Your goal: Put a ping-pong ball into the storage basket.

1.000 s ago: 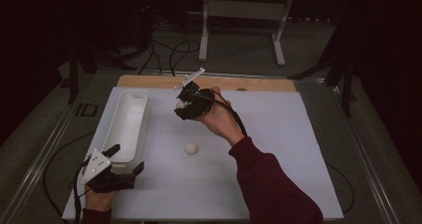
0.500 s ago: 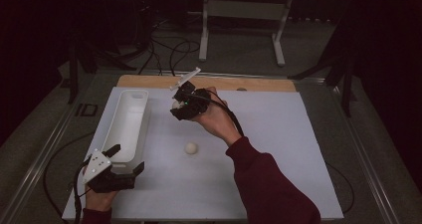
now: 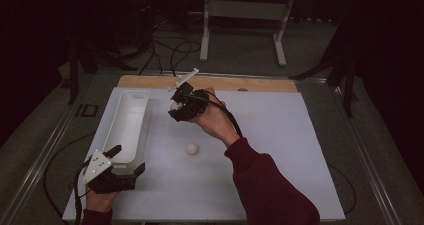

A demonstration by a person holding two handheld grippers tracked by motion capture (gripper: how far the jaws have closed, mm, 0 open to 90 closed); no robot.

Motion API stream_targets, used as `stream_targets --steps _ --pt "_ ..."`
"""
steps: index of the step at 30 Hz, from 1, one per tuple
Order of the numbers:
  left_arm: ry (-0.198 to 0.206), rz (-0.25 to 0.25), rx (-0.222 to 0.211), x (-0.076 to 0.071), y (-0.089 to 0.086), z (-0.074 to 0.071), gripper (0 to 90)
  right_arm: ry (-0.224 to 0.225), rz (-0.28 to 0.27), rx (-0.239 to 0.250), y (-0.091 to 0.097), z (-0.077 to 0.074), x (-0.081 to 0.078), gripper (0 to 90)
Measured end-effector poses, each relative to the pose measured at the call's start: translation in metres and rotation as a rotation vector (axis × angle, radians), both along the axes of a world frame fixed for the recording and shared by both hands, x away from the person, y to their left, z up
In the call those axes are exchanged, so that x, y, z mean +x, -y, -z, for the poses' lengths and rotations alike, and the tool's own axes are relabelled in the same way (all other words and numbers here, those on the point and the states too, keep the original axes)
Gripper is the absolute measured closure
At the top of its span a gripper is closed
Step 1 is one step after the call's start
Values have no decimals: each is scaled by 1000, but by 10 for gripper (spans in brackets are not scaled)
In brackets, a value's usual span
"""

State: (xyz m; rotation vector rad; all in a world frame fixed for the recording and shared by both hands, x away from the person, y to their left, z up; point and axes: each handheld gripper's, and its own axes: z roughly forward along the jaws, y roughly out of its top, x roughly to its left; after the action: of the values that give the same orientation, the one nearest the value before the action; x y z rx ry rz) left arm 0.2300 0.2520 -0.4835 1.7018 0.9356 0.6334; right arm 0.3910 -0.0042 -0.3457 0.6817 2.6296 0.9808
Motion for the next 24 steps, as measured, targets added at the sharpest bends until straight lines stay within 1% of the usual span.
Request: stream_targets --steps 2,9,24 --pt "-4 3 -7 0 0 0 0 3 -1 1 -1 0 0 506" --pt "-11 14 -6 1 0 1 0 1 -9 5 -4 -1 -2 506" --pt "-11 14 -5 1 0 1 0 2 -25 8 -11 -1 -5 506"
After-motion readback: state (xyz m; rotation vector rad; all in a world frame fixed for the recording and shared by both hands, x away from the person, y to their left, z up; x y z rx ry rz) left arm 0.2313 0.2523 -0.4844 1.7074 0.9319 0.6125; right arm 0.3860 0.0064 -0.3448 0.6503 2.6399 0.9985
